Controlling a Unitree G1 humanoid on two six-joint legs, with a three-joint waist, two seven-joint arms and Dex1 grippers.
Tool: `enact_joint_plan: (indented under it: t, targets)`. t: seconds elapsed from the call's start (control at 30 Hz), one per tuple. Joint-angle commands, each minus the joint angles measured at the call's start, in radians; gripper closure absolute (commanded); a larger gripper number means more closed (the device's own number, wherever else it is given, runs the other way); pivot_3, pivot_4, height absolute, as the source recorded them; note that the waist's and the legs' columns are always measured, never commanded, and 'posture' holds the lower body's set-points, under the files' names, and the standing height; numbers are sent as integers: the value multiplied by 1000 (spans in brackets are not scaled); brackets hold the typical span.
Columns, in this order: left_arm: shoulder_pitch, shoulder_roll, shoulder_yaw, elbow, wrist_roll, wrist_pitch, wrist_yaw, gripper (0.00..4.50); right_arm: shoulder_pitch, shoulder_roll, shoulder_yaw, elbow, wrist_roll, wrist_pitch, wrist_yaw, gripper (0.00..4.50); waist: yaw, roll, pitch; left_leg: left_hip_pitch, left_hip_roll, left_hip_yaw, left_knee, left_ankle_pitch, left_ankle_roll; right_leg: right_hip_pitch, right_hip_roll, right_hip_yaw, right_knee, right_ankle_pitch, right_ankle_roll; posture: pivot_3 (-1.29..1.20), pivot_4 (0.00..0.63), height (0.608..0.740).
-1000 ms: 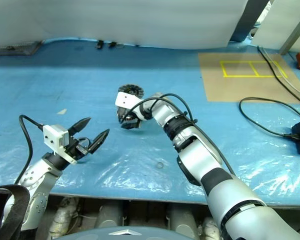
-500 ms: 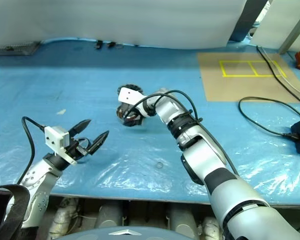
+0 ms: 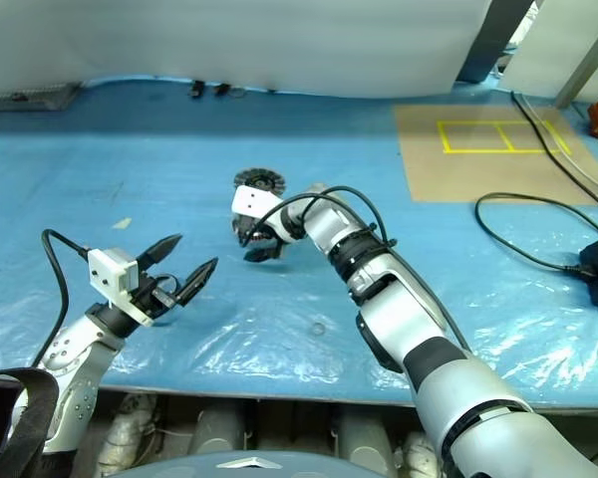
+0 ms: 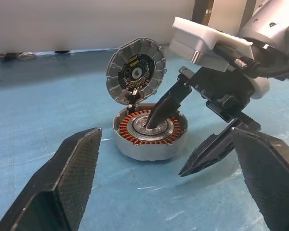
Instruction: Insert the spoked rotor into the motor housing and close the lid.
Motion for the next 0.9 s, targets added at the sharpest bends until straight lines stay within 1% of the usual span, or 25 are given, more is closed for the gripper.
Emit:
enact_joint_plan:
  t: [0.03, 0.1, 0.2, 0.37, 0.4, 0.43, 0.57, 0.7, 0.9]
  targets:
    - [-7, 3, 17, -43, -10, -3, 12, 0, -5, 1, 39, 58, -43, -50, 3, 29, 0, 0, 0, 0, 0, 0, 0, 0, 0, 0, 0, 0, 0, 0, 0, 0, 150, 740]
    - [-6, 3, 18, -43, -12, -3, 15, 0, -10, 1, 43, 73, -48, -65, 12, 29, 0, 0, 0, 2, 0, 0, 0, 0, 0, 1, 0, 0, 0, 0, 0, 0, 150, 740]
    - [-6, 6, 15, -46, -12, -1, 17, 0, -17, 11, 47, 81, -53, -91, 27, 566, 1, 0, 0, 2, 0, 0, 1, 0, 0, 2, 0, 0, 0, 0, -1, 0, 150, 740]
    - [-10, 8, 20, -49, -16, -1, 20, 0, -28, 15, 58, 92, -74, -132, 42, 2256, 0, 1, 0, 1, 0, 0, 0, 0, 0, 1, 0, 0, 0, 0, -1, 0, 150, 740]
    - [-10, 8, 20, -49, -16, -1, 20, 0, -28, 15, 57, 91, -76, -132, 44, 2514, -2, 0, 0, 1, 1, 0, 0, 0, 0, 1, 0, 0, 0, 0, -1, 0, 150, 740]
    - [-14, 10, 21, -48, -18, 0, 20, 0, -29, 16, 55, 89, -77, -128, 48, 2618, -2, 1, 0, 2, 1, 1, 0, 0, 0, 1, 0, 0, 0, 0, -1, 0, 150, 740]
    - [-36, 20, 25, -39, -21, 8, 13, 0, -31, 13, 51, 72, -80, -116, 66, 2618, 0, 1, -1, 2, 1, 1, 0, 0, 0, 1, 0, 0, 1, 0, -1, 0, 150, 740]
    - [-38, 29, 20, -49, -30, 22, 5, 0, 6, -9, 58, -18, -72, -65, 130, 2618, 0, 1, -1, 2, 1, 1, 0, 0, 0, 1, 0, 0, 0, 0, -1, 0, 150, 740]
    - [26, 31, 5, -83, -11, 8, -7, 0, 180, -71, 104, -362, -61, 112, 224, 2618, 2, 0, -1, 1, 1, 1, 0, 0, 0, 1, 0, 0, -1, 0, -2, 0, 150, 740]
